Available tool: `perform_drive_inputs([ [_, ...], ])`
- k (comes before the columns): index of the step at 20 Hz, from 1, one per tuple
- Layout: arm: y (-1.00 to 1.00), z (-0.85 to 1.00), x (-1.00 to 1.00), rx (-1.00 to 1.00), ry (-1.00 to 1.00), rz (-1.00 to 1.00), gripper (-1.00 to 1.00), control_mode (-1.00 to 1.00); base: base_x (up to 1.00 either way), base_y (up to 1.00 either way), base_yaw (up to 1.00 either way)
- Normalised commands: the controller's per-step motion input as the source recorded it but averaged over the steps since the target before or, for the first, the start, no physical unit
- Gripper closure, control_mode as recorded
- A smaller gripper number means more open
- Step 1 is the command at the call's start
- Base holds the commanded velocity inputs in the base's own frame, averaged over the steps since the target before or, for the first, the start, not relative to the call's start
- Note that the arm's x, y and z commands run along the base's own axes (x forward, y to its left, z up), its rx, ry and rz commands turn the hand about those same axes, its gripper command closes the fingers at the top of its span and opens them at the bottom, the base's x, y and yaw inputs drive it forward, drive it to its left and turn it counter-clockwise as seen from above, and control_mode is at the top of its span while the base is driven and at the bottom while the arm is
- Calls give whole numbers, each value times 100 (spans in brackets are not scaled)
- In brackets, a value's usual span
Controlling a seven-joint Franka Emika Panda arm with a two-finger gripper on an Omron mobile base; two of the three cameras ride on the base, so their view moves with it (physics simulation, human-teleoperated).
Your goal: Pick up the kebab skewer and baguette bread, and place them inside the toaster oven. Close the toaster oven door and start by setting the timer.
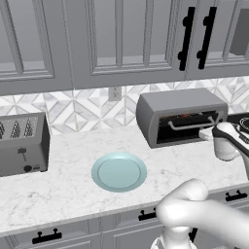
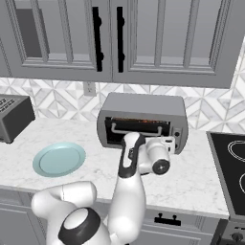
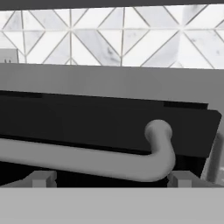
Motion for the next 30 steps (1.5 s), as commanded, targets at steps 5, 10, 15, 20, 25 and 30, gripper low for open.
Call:
perform_drive_inputs([
  [5,9,0,22,0,0,3,-100,-100,0,0,0],
  [10,15,0,29,0,0,1,-100,-100,0,0,0],
  [15,17,0,31,0,0,0,-100,-100,0,0,0],
  [20,11,0,16,0,0,0,-100,-100,0,0,0],
  [25,-11,0,-9,0,0,0,-100,-100,0,0,0],
  [30,-32,0,-15,0,0,0,-100,-100,0,0,0],
])
